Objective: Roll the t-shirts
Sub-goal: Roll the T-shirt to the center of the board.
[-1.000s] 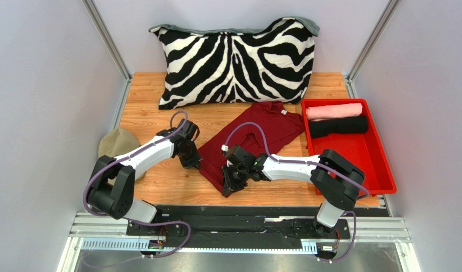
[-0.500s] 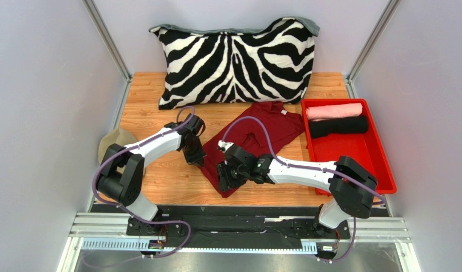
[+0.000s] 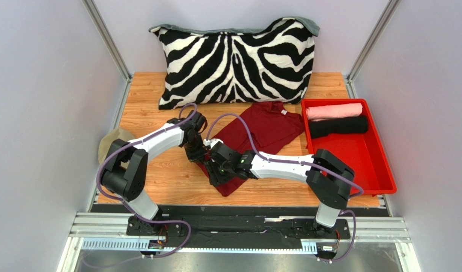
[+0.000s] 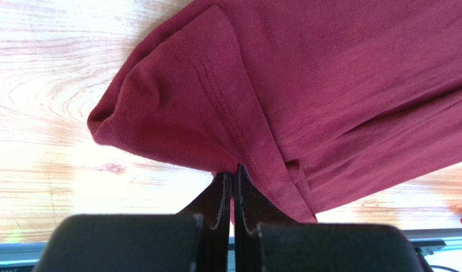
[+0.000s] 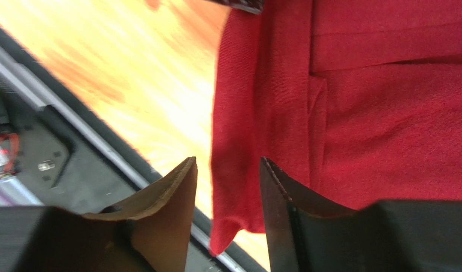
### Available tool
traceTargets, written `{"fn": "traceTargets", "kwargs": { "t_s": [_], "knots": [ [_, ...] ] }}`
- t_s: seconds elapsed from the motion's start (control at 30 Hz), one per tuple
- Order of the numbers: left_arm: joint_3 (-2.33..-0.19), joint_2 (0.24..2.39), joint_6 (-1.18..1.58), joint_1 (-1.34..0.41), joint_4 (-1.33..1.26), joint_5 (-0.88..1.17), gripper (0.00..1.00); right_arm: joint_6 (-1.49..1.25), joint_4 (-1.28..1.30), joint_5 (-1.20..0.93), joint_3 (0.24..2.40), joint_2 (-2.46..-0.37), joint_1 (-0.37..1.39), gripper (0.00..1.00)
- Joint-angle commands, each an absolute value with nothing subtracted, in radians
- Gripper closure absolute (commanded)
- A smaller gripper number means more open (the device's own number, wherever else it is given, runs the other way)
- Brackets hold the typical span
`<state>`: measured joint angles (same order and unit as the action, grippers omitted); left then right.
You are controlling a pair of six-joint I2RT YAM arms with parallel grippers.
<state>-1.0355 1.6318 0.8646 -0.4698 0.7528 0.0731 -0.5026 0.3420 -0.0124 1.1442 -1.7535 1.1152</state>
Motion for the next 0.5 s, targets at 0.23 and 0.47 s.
{"fn": "traceTargets", "kwargs": {
  "t_s": [0.23, 0.47],
  "knots": [
    [-1.080, 1.651, 0.842, -0.472, 0.755, 0.069, 1.00, -0.525, 0.321, 0.060, 1.152, -1.775, 1.112, 0.75],
    [-1.101, 1.654, 0.816, -0.472, 0.749, 0.069, 0.98, -0.564, 0.276, 0.015, 1.100, -1.769, 1.062, 0.83]
  ]
}}
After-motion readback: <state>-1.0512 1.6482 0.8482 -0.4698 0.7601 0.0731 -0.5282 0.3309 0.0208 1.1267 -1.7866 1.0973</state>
